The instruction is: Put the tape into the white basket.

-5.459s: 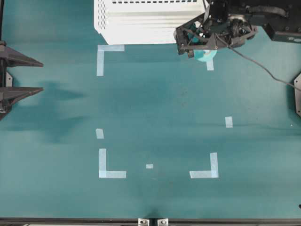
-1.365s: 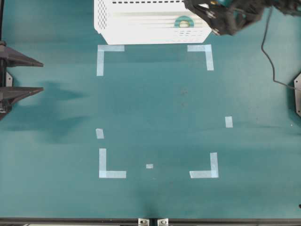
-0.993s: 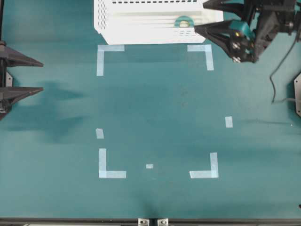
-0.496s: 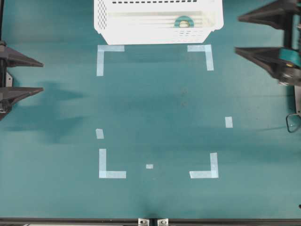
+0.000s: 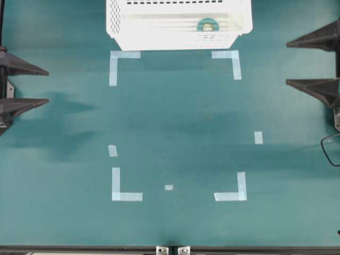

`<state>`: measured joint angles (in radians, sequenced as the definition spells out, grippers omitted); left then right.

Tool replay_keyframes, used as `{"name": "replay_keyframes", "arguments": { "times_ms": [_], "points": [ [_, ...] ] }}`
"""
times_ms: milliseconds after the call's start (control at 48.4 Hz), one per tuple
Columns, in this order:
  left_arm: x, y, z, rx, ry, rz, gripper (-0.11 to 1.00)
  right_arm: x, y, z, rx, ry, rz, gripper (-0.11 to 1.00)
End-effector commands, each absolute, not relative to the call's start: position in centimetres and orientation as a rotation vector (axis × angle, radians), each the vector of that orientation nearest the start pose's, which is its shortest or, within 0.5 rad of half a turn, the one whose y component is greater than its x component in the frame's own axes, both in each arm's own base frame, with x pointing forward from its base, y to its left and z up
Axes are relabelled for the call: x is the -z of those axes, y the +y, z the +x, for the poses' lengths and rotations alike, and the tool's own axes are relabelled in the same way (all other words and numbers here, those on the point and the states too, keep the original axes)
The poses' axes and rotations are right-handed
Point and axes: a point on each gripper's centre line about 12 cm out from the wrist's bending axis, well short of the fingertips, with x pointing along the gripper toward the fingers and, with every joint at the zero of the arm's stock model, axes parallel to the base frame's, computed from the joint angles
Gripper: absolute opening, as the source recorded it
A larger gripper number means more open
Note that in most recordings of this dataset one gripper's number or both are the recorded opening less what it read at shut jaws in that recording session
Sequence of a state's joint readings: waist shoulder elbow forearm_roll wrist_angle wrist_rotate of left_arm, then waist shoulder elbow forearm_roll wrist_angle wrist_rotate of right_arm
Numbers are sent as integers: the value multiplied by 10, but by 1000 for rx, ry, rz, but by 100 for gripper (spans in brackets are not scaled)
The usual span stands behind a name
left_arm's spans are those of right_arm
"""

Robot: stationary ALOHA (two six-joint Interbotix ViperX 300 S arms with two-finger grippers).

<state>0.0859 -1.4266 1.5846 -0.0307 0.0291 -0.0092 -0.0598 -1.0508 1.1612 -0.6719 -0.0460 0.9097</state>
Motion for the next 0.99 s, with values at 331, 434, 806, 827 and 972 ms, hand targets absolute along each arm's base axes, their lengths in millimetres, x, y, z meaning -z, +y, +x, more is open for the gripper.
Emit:
{"name": "replay_keyframes", "arguments": {
  "times_ms": [331, 434, 806, 827, 972],
  "points": [
    [-165, 11, 125, -93, 173, -48, 32, -277, -4, 165, 23, 40, 150, 95],
    [-165, 11, 125, -93, 173, -46, 32, -272, -5, 161, 34, 50, 142, 95],
    [-165, 11, 125, -93, 176, -46, 32, -243, -5, 157, 40, 113, 135, 95],
    [-165, 11, 125, -93, 174, -48, 32, -241, -5, 157, 40, 117, 134, 94],
    [-165, 11, 125, -93, 175, -46, 32, -234, -5, 156, 41, 134, 135, 95]
  ]
}}
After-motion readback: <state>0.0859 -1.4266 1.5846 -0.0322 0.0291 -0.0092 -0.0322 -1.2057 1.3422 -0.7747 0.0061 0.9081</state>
